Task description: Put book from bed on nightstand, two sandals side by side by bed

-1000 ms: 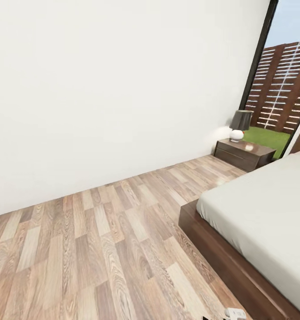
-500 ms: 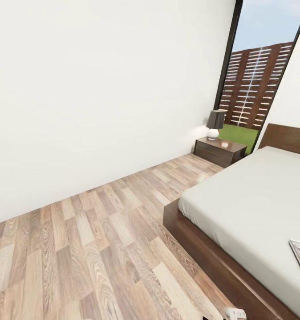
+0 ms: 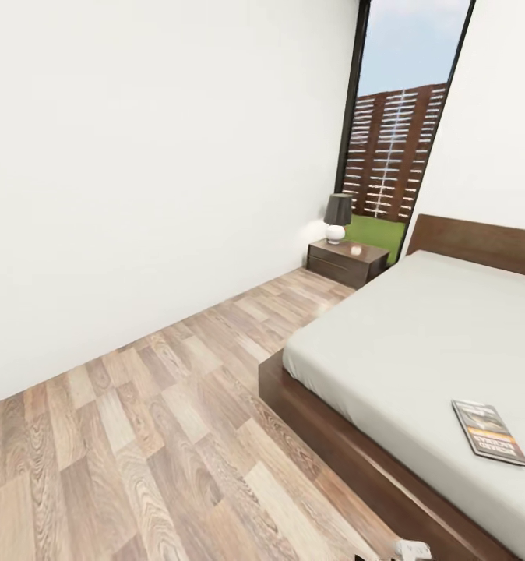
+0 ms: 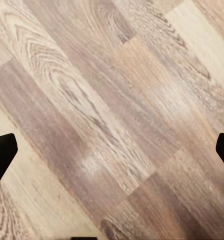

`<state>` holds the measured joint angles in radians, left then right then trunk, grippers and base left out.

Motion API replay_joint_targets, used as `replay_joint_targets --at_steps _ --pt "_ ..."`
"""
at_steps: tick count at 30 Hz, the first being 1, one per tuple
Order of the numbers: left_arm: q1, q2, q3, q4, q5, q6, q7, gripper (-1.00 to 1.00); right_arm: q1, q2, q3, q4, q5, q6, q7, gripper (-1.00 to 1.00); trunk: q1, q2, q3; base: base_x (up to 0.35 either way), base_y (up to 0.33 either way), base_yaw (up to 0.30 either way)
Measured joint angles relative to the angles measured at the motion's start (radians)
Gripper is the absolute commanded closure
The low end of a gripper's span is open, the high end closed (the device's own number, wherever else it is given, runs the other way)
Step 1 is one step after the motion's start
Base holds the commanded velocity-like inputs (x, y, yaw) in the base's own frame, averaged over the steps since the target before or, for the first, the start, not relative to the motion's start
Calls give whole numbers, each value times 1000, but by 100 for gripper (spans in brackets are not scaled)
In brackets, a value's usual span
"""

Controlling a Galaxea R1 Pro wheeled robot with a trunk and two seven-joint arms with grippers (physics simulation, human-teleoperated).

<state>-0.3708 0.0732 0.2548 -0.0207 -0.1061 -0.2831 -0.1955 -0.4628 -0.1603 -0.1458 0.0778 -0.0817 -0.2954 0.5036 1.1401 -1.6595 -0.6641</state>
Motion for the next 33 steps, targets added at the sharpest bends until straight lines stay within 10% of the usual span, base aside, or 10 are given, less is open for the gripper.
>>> replay_joint_targets --at_steps 33 --pt "0 0 -1 0 0 0 0 -100 0 0 0 0 0 0 0 -100 -127 231 103 0 0 -283"
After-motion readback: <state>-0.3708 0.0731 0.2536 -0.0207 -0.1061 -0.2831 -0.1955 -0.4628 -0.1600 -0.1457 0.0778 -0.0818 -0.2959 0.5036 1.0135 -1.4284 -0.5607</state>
